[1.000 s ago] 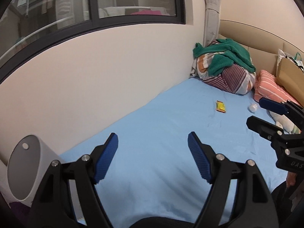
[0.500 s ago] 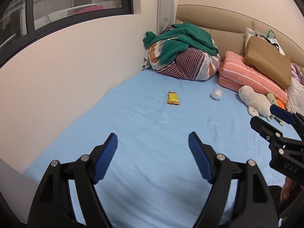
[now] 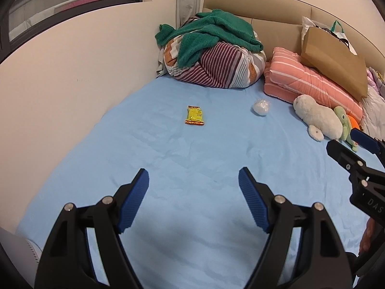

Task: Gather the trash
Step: 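Move both open tools back toward the yellow wrapper and plastic bag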

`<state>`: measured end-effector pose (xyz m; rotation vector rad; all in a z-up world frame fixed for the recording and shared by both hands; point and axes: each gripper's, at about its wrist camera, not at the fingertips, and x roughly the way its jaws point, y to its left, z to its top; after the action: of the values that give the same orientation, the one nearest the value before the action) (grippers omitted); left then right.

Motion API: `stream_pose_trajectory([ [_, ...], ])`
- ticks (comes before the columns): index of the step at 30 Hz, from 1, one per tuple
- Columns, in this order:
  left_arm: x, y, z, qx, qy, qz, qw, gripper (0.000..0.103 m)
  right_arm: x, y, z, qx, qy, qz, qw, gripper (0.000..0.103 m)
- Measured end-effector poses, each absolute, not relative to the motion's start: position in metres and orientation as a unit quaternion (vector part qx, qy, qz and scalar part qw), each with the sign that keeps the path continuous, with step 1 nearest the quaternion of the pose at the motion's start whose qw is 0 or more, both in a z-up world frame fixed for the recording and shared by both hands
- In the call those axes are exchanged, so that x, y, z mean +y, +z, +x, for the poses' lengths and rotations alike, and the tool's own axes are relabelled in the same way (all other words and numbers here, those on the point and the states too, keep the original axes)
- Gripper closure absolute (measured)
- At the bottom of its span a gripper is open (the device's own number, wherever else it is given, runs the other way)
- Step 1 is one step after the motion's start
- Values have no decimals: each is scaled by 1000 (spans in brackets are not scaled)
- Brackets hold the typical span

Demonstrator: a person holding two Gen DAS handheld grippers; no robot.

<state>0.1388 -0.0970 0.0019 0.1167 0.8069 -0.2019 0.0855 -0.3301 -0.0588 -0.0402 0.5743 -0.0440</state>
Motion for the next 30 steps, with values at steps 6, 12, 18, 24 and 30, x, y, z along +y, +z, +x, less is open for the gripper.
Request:
stream_pose_trajectory([
  [6,-116,-23,191,399,-107,56,909,26,-353,-73,136,287,-37,-19,957,25],
  [12,-135,-56,260,397,-114,60,909,26,-376,-97,205,293,-51,-23,955,25],
  [18,-158,-100,331,402,-120,69,905,26,-401,-131,279,299,-64,-17,952,25],
  [24,-177,-146,388,412,-116,77,900,26,-429,-166,341,309,-79,6,948,25],
  [30,-181,-180,428,428,-107,66,895,26,-451,-196,387,320,-98,12,942,25],
])
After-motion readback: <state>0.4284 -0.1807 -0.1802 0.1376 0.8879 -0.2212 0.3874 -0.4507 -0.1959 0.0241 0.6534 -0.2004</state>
